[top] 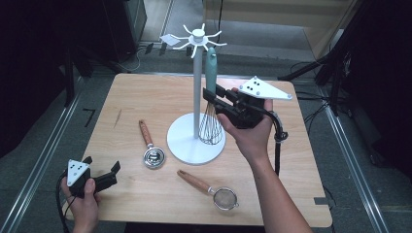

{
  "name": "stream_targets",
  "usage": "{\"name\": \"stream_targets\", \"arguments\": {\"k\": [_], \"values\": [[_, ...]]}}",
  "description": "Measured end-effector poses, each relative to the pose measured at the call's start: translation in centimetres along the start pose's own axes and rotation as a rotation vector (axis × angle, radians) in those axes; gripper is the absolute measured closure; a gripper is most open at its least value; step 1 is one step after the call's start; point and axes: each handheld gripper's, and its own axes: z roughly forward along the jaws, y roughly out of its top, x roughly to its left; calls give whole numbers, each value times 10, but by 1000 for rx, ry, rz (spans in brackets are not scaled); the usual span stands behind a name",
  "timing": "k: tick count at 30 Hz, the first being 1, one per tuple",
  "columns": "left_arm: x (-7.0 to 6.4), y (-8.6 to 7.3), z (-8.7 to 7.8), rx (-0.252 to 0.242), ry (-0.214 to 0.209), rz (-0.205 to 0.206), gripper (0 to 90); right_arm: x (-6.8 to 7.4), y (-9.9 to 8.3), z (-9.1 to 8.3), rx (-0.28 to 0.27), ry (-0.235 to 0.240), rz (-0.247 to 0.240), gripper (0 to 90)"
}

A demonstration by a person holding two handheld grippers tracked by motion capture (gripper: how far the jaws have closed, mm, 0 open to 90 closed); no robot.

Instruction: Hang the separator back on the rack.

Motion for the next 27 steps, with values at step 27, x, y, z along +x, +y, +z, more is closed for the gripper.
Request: {"name": "stream_targets", "arguments": {"k": [27], "values": [[0, 0, 0, 3, 1, -8, 0, -2, 15, 0, -181, -174, -105, 900]]}}
